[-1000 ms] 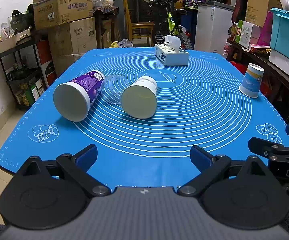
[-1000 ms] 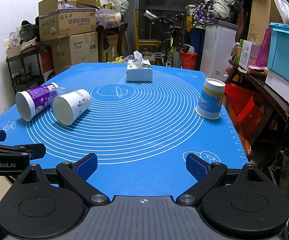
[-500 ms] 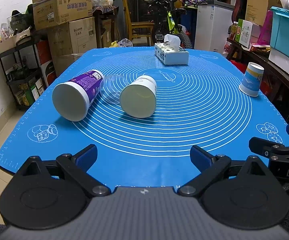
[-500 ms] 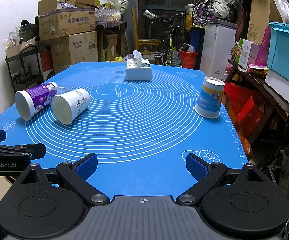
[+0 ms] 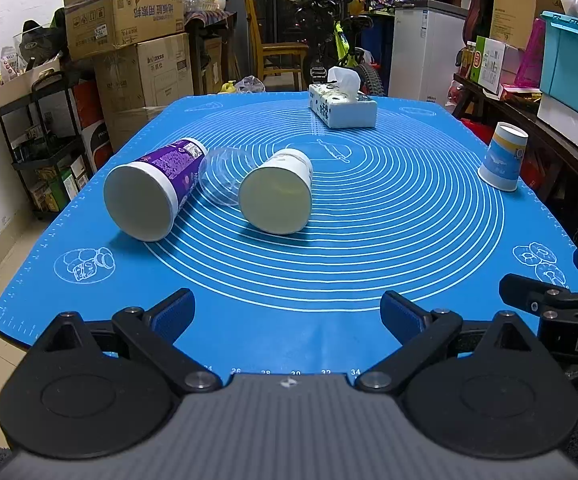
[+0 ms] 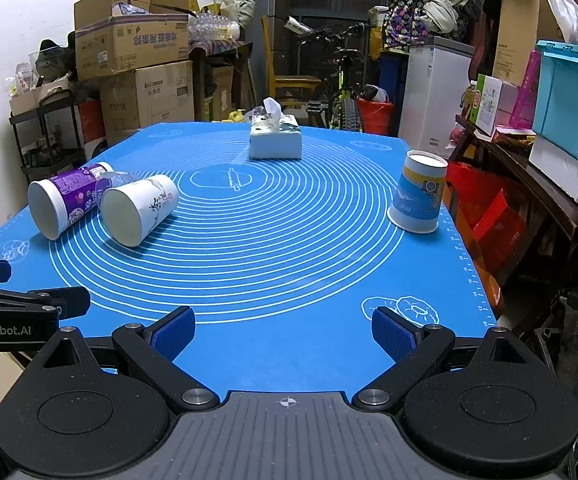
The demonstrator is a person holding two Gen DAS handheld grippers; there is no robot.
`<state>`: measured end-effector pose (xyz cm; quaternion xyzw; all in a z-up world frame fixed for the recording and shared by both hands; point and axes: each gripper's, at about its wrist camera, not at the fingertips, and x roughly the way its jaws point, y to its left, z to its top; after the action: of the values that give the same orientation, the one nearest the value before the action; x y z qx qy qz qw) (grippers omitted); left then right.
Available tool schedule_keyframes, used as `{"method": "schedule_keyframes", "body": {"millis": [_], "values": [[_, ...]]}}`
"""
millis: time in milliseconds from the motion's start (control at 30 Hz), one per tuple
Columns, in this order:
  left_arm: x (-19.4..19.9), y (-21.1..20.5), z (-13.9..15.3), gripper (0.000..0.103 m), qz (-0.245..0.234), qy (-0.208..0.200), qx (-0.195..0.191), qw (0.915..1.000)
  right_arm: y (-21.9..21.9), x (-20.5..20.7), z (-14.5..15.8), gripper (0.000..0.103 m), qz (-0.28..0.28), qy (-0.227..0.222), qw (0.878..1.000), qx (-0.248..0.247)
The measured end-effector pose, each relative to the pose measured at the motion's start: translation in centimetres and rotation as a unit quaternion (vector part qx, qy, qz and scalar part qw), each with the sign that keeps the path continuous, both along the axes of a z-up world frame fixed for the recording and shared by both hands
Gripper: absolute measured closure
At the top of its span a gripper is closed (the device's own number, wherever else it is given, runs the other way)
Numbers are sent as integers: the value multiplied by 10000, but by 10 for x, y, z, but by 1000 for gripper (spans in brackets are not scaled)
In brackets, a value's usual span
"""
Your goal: Flip cup upside down
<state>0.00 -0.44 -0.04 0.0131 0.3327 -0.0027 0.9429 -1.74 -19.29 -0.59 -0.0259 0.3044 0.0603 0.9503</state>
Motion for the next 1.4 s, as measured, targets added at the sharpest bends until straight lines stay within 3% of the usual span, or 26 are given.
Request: {"method": "schedule_keyframes", "body": {"millis": [1033, 1400], "values": [[2, -3, -9, 5, -1, 36, 34, 10000, -8, 0, -7, 8, 41, 59, 10000, 38], [41, -8, -6, 5, 31, -272, 460, 9986, -8, 39, 14, 8, 96, -245, 9997, 9]]}}
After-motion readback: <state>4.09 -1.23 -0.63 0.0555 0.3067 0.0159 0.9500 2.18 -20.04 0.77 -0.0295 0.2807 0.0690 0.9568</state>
